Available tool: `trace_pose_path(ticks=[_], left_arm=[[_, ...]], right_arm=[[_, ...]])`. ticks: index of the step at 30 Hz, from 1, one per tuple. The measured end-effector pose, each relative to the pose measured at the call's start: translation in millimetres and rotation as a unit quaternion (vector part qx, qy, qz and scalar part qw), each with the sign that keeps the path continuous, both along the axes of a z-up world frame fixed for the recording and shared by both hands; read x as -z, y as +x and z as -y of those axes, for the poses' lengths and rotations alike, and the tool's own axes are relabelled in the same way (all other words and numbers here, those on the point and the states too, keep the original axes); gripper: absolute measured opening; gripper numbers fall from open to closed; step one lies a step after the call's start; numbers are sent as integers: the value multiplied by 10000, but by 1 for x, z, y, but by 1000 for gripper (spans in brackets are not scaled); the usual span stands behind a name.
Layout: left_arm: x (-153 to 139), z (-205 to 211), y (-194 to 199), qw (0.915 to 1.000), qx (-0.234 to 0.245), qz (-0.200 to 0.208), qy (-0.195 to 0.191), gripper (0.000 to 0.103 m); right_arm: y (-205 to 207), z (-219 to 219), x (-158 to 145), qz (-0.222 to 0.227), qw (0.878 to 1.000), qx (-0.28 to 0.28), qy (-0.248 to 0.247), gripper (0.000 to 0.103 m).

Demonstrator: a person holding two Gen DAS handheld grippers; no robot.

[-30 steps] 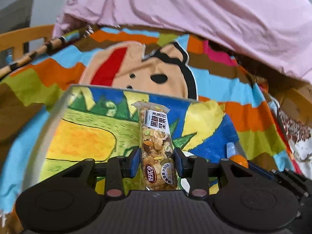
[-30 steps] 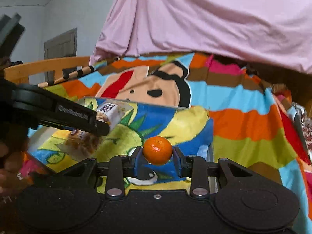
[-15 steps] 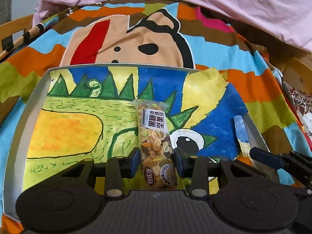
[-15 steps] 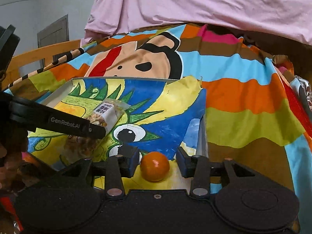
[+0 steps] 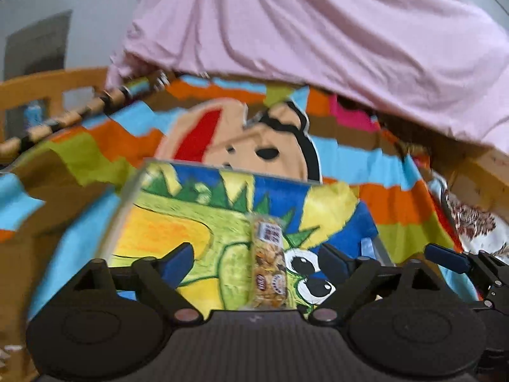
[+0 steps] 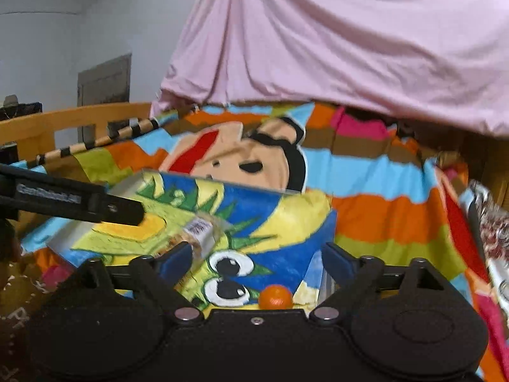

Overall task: Organize snacks
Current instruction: 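Open the left tool to drop the nut bar in the tray while the right tool releases the orange, then move both tools back toward the remaining snacks beside the tray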

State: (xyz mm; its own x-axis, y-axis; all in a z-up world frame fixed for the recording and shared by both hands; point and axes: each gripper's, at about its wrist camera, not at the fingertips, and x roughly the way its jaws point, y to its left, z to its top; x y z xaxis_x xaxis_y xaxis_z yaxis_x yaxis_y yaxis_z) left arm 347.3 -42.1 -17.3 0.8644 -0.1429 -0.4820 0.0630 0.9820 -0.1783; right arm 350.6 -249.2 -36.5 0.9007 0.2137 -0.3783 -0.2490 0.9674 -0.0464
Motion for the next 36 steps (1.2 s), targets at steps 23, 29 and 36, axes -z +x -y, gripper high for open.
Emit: trace_pose_path(ticks=[23,29,36], left_arm=[[-64,-40,-207,9850,-575,1613,206,103],[-48,-40,-238,9817,-543,1799,308,103],[-24,-38,-259,9875,-334,1517,253,103]], right_arm=[[-204,-14,-82,1488,9866,669,82,102],[-254,-21,-66,1285,9847,1174,-71,102],[-279,-32,-51,764,9886,1264,-298,102]])
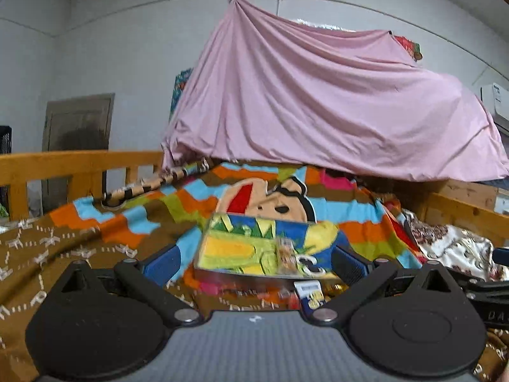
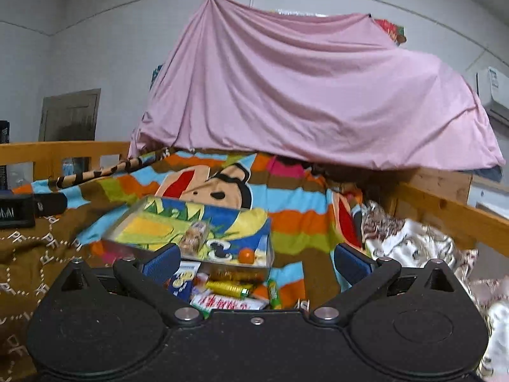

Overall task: Organize snacks
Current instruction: 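Move both tools back toward the remaining snacks beside the tray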

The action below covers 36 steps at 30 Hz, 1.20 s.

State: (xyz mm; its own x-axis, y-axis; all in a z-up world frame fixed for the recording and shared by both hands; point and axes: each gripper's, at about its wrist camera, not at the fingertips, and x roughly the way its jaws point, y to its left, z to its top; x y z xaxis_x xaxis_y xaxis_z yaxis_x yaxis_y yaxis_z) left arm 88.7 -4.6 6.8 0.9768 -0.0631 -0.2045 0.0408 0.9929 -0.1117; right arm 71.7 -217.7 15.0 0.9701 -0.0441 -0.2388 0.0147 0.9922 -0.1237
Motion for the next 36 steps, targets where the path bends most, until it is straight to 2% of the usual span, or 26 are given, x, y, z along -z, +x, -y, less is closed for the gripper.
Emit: trace_pose_path(ticks=[10,14,20,25,31,36], left_arm=[[22,7,-2,9984,82,-540,146,103],[32,6,0,9969,53,-753,199,103],[44,5,6,9938,56,-1093,191,103],[50,8,11,9913,65,-1283,272,103],[58,11,20,9880,79,-1506,325,103],[61,12,37,9847,184,-1703,328,103]], right_arm=[[8,-2,12,-630,9980,36,65,102],[19,-3,21,-1101,9939,72,25,102],[28,-8,29,-1471,9891,51,-65,102],[37,-1,30,-1765,9842,37,134,102],[59,7,33,-2288,9721,-212,480,102],[77,8,29,-2312,9703,-639,311,102]])
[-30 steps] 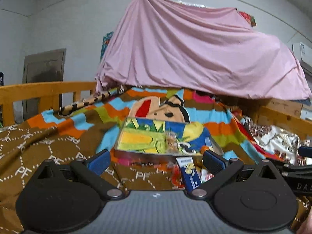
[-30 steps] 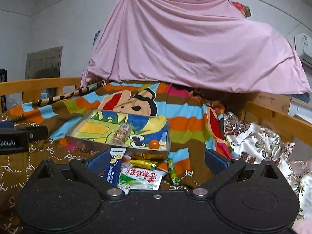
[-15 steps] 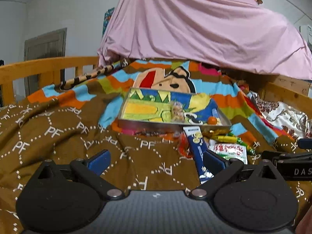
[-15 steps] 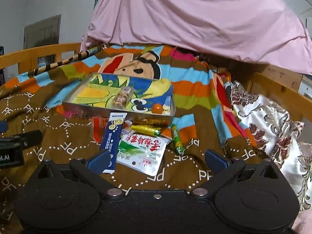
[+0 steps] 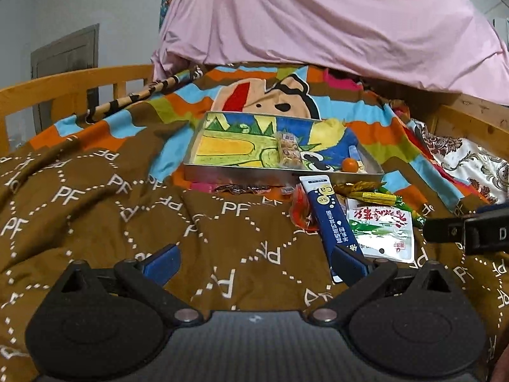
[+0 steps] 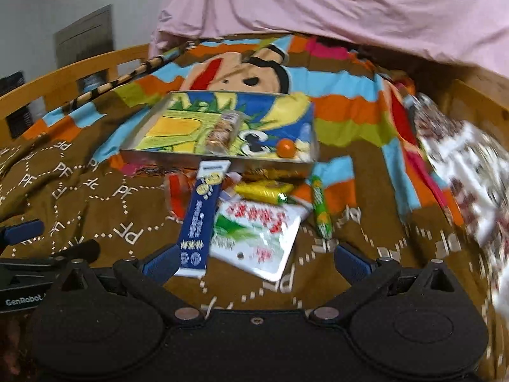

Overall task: Organize snacks
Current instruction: 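Move both tools back toward the remaining snacks beside the tray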

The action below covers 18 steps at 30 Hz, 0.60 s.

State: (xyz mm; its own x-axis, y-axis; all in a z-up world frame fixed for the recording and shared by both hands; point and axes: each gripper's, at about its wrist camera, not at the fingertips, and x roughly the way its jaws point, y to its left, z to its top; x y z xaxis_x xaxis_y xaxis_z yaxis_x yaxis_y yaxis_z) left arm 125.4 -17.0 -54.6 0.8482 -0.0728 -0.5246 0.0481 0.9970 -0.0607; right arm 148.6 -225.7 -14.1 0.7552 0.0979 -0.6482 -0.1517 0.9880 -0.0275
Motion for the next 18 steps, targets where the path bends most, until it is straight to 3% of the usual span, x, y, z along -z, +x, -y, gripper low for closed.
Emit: trace_pose_path(ticks=[4,8,14,18], left_arm=[[3,6,18,9997,167,-157,-18,103],[6,16,38,9986,452,-277,-61,103],[9,22,69,9946,805,-471,-456,103],[7,27,86,9902,1010,-557,-787,102]], right_arm=[[21,-1,-2,313,9957,-603,-627,102],[41,1,8,185,9823,-1530,-1067,102],[62,3,25,16,9697,-2123,-1210,102],[70,5,34,81,9670,-2110,-1426,102]])
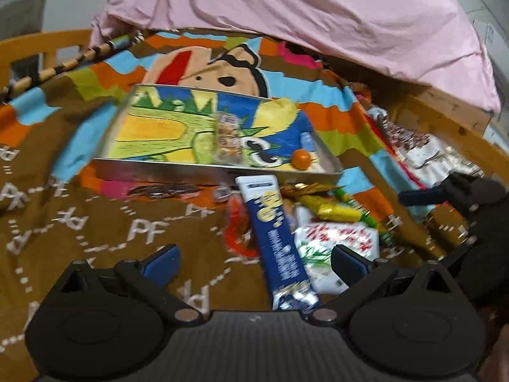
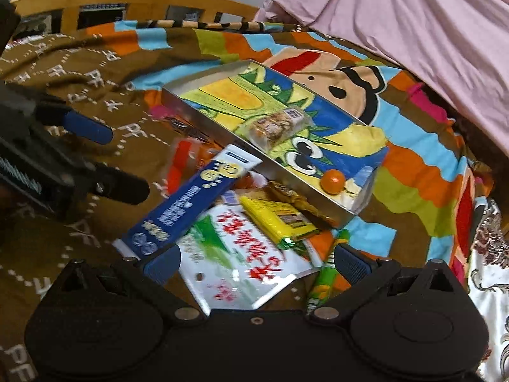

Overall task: Organize snacks
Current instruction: 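Move both tools back toward the remaining snacks beside the tray, then grasp the blue Ca stick pack with the left tool while the right tool grasps the yellow packet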

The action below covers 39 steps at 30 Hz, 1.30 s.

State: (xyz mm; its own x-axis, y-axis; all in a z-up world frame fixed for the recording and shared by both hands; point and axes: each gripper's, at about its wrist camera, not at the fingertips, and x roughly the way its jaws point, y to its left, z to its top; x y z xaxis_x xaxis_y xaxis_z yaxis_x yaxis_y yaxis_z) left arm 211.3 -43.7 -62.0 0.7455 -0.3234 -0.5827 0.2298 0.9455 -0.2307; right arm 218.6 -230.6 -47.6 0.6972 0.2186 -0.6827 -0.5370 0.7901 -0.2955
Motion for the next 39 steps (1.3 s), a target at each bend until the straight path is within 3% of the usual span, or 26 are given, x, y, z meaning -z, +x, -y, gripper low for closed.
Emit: trace_pose_path(ticks=[3,9,16,19,26,31,34,39], left_arm=[[0,3,7,9998,64,5,-201,102],[5,8,15,9998,-120,71,-149,100],[11,19,10,9990,-270,366,-38,88],[14,25,13,9989,-253,381,-54,86],[29,36,26,9999,-104,70,30,72],[37,41,33,9998,-72,-109,148,59],[39,41,36,9997,-133,-164,137,58],[39,35,39,9993,-275,-225,93,48]], right_arm=[[8,8,0,-41,9997,225,127,102],[19,25,-4,152,9960,870,113,102],[40,49,-7,-36,9799,1607,1181,102],[47,52,-8,-228,9712,1692,1662,102],[62,40,-3,-423,9643,1646,2032,100],[84,46,8,-809,9461,1900,2494,98],[89,44,14,-995,9441,1866,2531,98],[87,39,15,-1256,9403,1566,2749,98]])
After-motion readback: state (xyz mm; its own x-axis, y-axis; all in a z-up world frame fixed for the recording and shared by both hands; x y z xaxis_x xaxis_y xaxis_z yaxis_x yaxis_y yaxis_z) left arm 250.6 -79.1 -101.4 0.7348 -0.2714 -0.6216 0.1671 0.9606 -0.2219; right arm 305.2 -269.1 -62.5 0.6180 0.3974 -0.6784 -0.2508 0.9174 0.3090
